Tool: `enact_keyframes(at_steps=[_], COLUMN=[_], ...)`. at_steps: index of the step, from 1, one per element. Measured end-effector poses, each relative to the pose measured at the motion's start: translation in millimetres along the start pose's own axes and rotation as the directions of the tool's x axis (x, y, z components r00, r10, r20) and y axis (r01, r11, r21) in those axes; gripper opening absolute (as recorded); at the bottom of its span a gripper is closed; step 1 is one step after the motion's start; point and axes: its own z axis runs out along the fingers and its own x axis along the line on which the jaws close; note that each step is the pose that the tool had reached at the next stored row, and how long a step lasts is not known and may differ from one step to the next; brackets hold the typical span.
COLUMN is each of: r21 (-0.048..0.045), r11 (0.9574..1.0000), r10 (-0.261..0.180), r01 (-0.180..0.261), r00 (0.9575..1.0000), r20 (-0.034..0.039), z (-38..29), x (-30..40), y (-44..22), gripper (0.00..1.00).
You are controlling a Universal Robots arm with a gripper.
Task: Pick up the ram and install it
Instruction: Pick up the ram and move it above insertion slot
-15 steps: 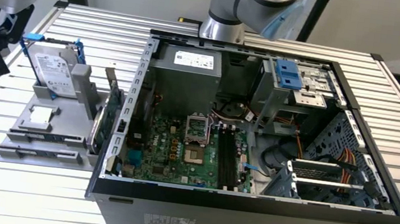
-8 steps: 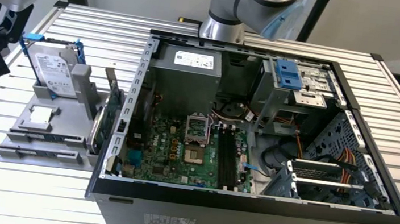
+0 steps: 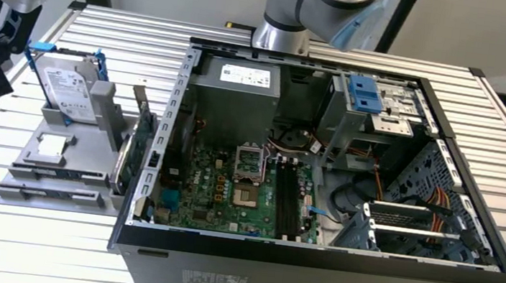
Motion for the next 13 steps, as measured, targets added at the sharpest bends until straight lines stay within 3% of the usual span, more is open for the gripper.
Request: enact_keyframes(at_steps=[13], r21=[0.0119], r11=[0.9981], r10=[-0.061], r01=[0.060], r00=[0.9981], r20=[0.0066], z=[0.0], x=[0.0], y=[0.0], gripper=[0.00])
